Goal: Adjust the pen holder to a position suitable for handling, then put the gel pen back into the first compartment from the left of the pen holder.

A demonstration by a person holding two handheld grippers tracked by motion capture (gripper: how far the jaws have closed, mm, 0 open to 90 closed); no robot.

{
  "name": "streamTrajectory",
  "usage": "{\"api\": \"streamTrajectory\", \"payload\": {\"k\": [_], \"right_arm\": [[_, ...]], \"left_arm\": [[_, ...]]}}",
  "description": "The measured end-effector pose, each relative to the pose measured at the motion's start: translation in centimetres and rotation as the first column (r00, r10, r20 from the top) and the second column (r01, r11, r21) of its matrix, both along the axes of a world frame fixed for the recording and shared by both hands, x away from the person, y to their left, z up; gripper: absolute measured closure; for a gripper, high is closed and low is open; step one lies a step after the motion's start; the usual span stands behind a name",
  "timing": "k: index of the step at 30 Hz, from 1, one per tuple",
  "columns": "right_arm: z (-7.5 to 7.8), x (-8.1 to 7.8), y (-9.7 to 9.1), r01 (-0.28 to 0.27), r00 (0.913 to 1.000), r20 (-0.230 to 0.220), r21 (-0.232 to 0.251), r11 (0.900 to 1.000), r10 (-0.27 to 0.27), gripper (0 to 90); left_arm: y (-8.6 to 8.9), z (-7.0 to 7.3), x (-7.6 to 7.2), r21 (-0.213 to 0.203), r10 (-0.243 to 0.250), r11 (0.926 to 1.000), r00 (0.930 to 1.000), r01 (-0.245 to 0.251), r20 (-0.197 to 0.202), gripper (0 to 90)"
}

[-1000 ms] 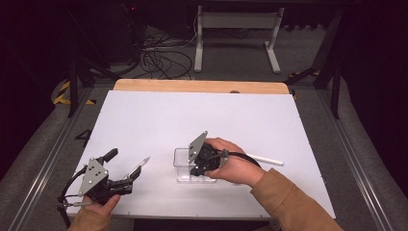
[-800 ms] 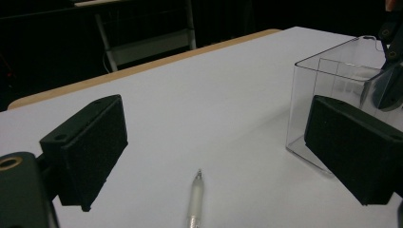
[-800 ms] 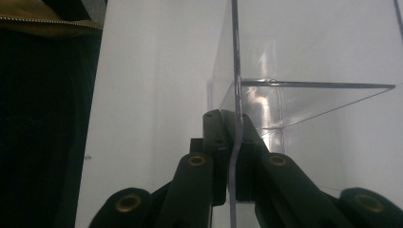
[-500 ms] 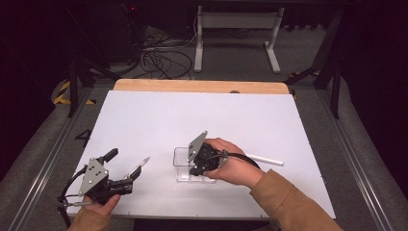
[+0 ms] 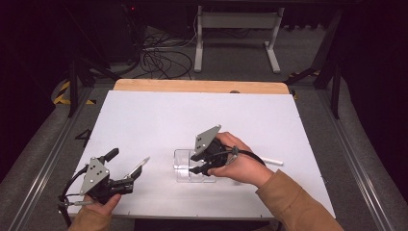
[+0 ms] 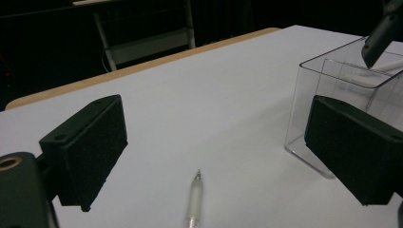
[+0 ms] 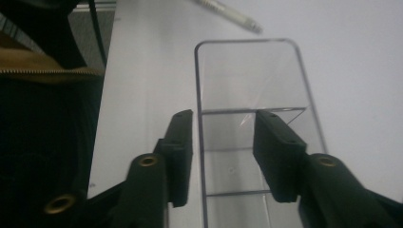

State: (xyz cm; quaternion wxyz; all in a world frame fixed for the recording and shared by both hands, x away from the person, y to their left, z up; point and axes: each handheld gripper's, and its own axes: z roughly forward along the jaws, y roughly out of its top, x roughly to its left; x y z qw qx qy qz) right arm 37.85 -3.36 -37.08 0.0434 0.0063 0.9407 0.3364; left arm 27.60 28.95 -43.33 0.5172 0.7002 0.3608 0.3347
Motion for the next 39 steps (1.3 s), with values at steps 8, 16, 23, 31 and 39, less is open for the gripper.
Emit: {"api": "streamTrajectory", "payload": {"k": [8,16,23,31,39], "right_arm": [[1.6,-0.4,-2.1,0.077,0.9951,0.049,0.151,0.9855,-0.086,47.7],[2.2,-0.5,-3.1,0.114,0.9889,0.068,0.216,0.9697,-0.132,42.5],[2.5,-0.7,-5.0,0.165,0.9803,0.058,0.287,0.9436,-0.189,44.0],[2.9,-1.3,-7.8,0.235,0.9501,0.11,0.361,0.9025,-0.292,32.1],[1.5,-2.4,-11.4,0.326,0.9096,0.081,0.47,0.8203,-0.408,28.2]], "left_arm": [[0.3,0.2,0.1,0.0,0.008,1.0,1.0,-0.008,-0.005,7.4],[0.2,0.4,0.3,0.011,0.001,0.9999,1.0,-0.001,-0.008,7.0],[0.3,0.6,0.3,0.022,0.0,0.9998,0.9999,0.0,-0.015,7.0],[0.2,0.9,0.3,0.038,-0.002,0.9993,0.9998,0.003,-0.018,6.8],[-0.1,1.1,0.3,0.067,-0.018,0.9976,0.9995,0.019,-0.025,6.9]]}}
